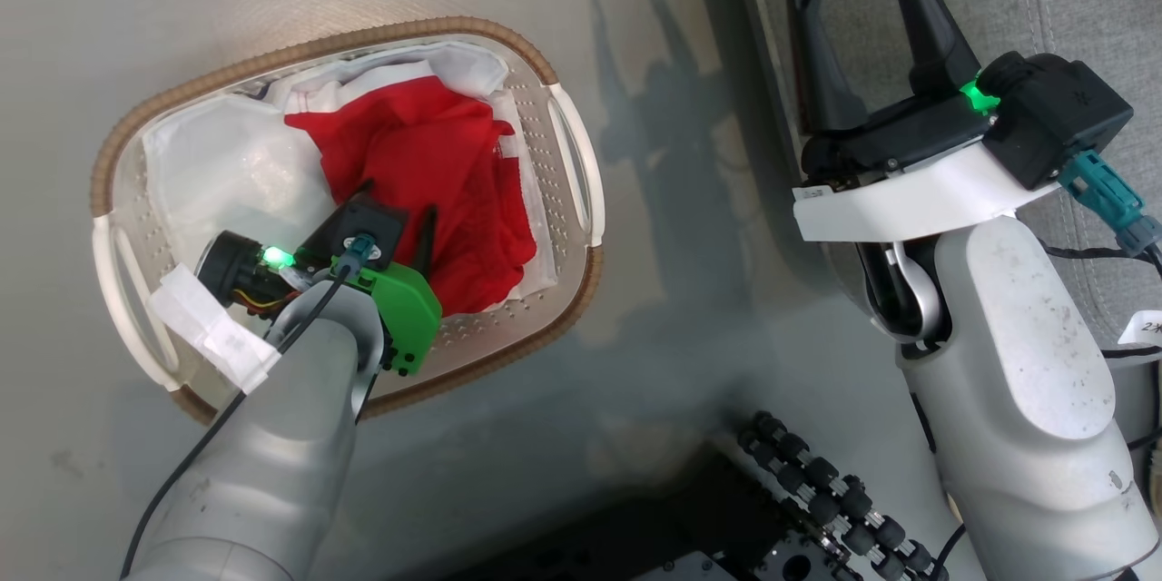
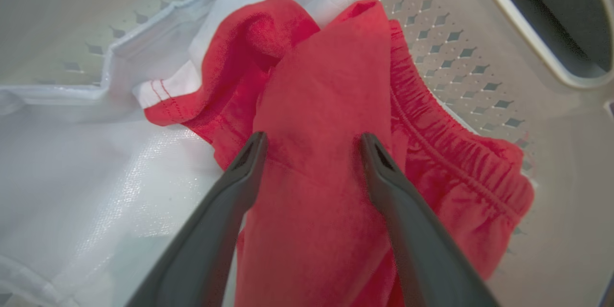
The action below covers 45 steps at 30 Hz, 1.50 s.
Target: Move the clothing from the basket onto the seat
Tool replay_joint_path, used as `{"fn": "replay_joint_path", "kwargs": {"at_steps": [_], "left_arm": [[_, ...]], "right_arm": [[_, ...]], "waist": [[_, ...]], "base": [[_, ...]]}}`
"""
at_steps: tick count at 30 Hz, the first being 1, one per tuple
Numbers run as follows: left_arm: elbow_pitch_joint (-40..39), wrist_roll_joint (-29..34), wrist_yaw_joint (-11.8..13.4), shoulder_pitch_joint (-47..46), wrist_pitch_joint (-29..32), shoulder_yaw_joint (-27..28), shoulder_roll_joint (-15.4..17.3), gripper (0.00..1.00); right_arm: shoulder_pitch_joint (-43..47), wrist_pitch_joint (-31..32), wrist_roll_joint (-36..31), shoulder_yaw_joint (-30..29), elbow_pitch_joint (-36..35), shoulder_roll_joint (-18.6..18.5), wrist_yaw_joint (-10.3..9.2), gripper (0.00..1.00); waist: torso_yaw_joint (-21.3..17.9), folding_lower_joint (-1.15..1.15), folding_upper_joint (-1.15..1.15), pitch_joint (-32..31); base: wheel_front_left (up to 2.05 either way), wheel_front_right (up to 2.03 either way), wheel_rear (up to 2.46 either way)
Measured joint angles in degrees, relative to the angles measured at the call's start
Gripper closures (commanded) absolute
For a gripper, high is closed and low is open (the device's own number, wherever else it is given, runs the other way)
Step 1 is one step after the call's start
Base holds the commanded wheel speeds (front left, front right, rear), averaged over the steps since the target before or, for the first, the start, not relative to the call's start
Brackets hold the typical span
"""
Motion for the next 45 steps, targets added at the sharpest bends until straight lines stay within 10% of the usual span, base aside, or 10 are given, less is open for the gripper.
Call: {"fn": "replay_joint_path", "kwargs": {"at_steps": [23, 24, 27, 45], "left_arm": [[9.3, -0.2, 6.9, -6.5, 7.9, -2.4, 0.8, 0.00], [9.3, -0.2, 6.9, -6.6, 8.3, -2.5, 0.8, 0.13], [9.4, -0.3, 7.2, -7.0, 9.5, -2.6, 0.8, 1.00], [8.9, -5.6, 4.3, -3.5, 2.1, -2.6, -0.4, 1.00]], "right_arm": [[-1.5, 0.0, 2.6, 1.1, -1.3, 0.0, 0.00, 0.00], [-1.5, 0.0, 2.6, 1.1, -1.3, 0.0, 0.00, 0.00], [-1.5, 0.0, 2.6, 1.2, -1.3, 0.0, 0.00, 0.00], [-0.1, 0.0, 1.4, 0.6, 0.7, 0.0, 0.00, 0.00]], "waist": [[-2.3, 0.00, 0.00, 3.6], [-2.3, 0.00, 0.00, 3.6], [-2.3, 0.00, 0.00, 3.7], [-0.9, 0.00, 0.00, -1.7]], "base": [[0.00, 0.00, 0.00], [0.00, 0.00, 0.00], [0.00, 0.00, 0.00], [0.00, 0.00, 0.00]]}}
